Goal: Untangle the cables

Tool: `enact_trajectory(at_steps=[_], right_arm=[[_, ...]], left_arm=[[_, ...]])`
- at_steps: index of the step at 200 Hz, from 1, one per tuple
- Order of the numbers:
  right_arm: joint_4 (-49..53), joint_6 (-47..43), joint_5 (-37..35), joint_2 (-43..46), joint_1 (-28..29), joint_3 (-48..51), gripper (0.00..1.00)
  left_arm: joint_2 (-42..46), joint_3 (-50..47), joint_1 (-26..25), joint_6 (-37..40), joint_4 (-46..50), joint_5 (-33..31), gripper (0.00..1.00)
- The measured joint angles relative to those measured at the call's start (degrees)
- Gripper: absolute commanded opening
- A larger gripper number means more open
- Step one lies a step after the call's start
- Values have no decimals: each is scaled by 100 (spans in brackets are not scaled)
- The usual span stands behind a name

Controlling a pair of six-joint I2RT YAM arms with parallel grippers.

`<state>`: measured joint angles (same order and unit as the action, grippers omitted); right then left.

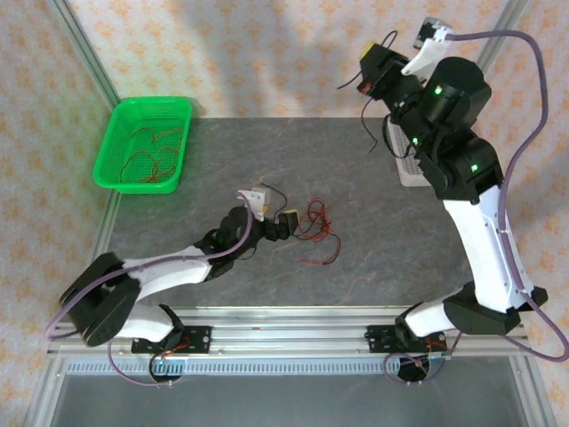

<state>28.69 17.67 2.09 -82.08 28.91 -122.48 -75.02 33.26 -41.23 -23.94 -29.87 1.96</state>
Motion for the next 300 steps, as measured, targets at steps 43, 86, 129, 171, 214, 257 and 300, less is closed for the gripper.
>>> enact_trajectory(at_steps=[43, 86, 129, 171, 214, 257, 300], right_arm=[[-20, 149, 852, -431, -1700, -55, 0], [-216, 382, 1773, -1283, -2883, -223, 0], [-260, 400, 2092, -2070, -3322, -391, 0], [-372, 345, 2114, -2625, -3650, -302, 0], [-428, 348, 2225, -3477, -4019, -70, 0], [-398, 330, 2179, -3963, -4009, 612, 0], [35, 260, 1556, -4498, -3993, 577, 0]], left_arm=[[1504, 0, 0, -4, 592, -229, 99], [2323, 0, 0, -166, 968, -240, 99], [3025, -485, 2, -693, 706, -133, 99], [3101, -570, 2, -905, 868, -72, 99], [3147, -407, 2, -901, 1156, -52, 99], [3235, -304, 2, -870, 1397, -50, 99], [3348, -205, 2, -855, 1650, -87, 99]])
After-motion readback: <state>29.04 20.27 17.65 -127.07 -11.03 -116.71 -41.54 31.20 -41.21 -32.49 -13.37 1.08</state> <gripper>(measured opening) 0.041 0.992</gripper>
